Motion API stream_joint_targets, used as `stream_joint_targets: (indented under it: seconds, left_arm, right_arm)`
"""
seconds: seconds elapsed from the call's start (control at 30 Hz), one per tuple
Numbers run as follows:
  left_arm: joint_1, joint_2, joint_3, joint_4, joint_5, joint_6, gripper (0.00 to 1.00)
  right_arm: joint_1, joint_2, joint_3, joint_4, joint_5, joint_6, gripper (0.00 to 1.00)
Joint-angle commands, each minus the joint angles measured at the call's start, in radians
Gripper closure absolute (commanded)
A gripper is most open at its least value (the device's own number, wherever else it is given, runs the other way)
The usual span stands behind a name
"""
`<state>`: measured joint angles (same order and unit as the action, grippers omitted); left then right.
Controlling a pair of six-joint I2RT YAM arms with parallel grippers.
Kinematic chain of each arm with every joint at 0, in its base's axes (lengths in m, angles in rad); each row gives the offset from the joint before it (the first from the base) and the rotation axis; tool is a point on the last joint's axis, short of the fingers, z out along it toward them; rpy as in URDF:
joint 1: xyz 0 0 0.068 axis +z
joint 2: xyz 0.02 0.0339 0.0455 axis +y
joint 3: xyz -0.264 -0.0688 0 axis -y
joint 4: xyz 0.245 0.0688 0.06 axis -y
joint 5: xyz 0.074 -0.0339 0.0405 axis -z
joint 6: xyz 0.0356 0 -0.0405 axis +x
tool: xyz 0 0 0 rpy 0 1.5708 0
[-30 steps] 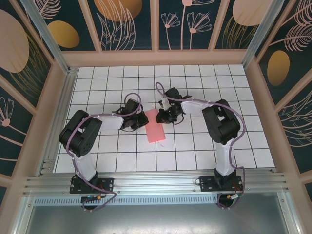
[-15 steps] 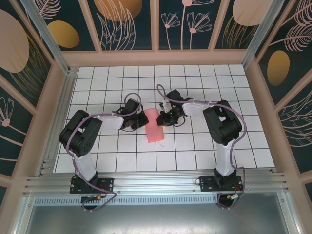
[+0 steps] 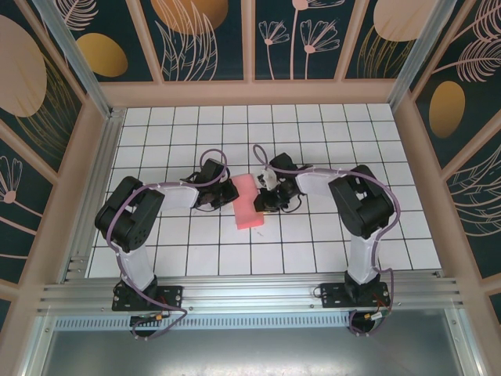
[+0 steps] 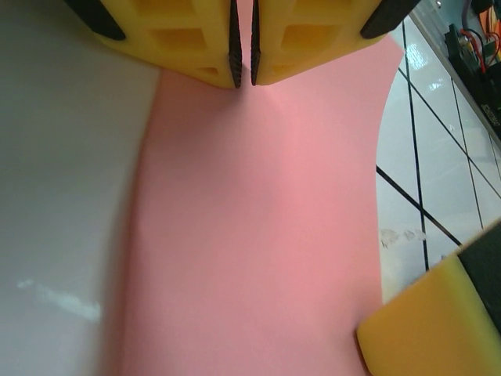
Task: Fold a paper plane with a square sheet of paper (pick it up from the middle)
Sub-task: Fold the square sheet of paper in half at the center of the table.
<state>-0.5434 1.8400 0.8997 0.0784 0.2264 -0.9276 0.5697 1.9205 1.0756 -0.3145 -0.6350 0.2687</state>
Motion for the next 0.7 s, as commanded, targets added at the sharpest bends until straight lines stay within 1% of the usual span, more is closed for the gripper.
stream_joint_targets:
  seconds: [0.0,0.1,0.27,0.47,0.57,0.67]
  left_arm:
    - [-0.002,0.084,-0.041,-0.132,-0.086,0.014,0.90]
    - [0.000,0.085,-0.039,-0.132,-0.085,0.016,0.90]
    - [-0.001,0.088,-0.035,-0.131,-0.084,0.013,0.90]
    - [-0.002,0.085,-0.033,-0.131,-0.085,0.014,0.90]
    - [-0.001,0.084,-0.033,-0.132,-0.088,0.019,0.90]
    - [-0.001,0.080,-0.032,-0.129,-0.088,0.026,0.90]
  right_arm:
    - [-0.002,-0.059,-0.043,-0.078,-0.043,0.002,0.85]
    - [0.005,-0.085,-0.047,-0.040,-0.110,0.018,0.84]
    - [0.017,-0.045,-0.064,-0.030,-0.093,0.027,0.84]
    - [0.018,-0.046,-0.150,-0.035,-0.039,0.035,0.85]
    - [0.002,-0.088,-0.200,-0.033,-0.015,0.050,0.85]
    - [-0.014,-0.171,-0.187,-0.021,-0.018,0.074,0.84]
